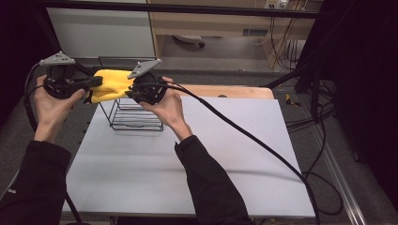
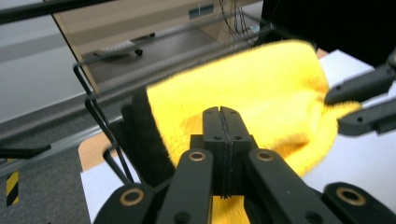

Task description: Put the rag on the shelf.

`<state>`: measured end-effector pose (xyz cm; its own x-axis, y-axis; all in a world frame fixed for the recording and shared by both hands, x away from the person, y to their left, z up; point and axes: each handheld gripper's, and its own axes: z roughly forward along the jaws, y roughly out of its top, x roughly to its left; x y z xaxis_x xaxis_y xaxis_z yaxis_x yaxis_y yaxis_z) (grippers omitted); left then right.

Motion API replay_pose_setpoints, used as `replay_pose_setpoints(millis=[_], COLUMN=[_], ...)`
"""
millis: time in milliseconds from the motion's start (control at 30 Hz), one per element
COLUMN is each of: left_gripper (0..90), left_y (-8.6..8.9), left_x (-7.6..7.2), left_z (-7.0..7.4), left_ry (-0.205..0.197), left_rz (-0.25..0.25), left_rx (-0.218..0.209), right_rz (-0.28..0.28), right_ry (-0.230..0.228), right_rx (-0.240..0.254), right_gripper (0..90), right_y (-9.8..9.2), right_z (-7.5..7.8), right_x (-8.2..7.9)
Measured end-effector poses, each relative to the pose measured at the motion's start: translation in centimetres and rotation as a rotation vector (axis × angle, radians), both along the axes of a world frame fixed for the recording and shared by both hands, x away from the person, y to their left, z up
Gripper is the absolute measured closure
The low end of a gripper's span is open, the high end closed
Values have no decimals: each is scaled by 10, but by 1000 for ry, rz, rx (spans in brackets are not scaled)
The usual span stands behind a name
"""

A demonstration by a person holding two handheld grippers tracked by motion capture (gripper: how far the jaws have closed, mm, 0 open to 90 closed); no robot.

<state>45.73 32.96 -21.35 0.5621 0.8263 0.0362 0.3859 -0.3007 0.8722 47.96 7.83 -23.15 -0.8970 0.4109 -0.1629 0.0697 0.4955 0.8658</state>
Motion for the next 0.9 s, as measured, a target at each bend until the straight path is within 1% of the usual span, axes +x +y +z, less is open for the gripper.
replay_pose_setpoints(millis=[67,167,267,333,367,433,500,533,600,667,733,833,900], left_gripper=[896,897,897,897,898,897,898,898,897,897,897,897,897], left_y=[1,3,4,6,6,7,8,7,7,6,6,5,5], left_x=[-1,-1,-1,-2,-2,-2,-2,-2,-1,-1,0,3,5], left_z=[-5,-13,-18,-21,-22,-25,-29,-31,-34,-37,-41,-45,-48], left_ry=[4,10,12,9,9,6,5,7,2,-1,-3,0,-3], left_rz=[-6,-11,-12,-11,-12,-10,-8,-8,-5,-5,-1,6,10], left_rx=[4,1,6,9,5,1,-1,0,0,-2,-2,-5,-9], right_rz=[-1,3,9,9,5,6,1,-4,-16,-34,-57,-113,-136], right_ry=[12,16,25,26,18,15,23,26,62,101,130,171,176], right_rx=[-6,-12,-4,13,19,40,56,56,50,49,48,47,52], right_gripper=[759,735,709,652,645,625,651,685,811,891,900,900,900], right_y=[1,2,3,3,2,2,1,1,2,3,2,0,-1], right_z=[-2,-4,-4,-3,-2,0,1,0,-2,-7,-12,-21,-27], right_x=[0,0,-2,-2,-3,-3,-3,-3,-2,0,3,10,14])
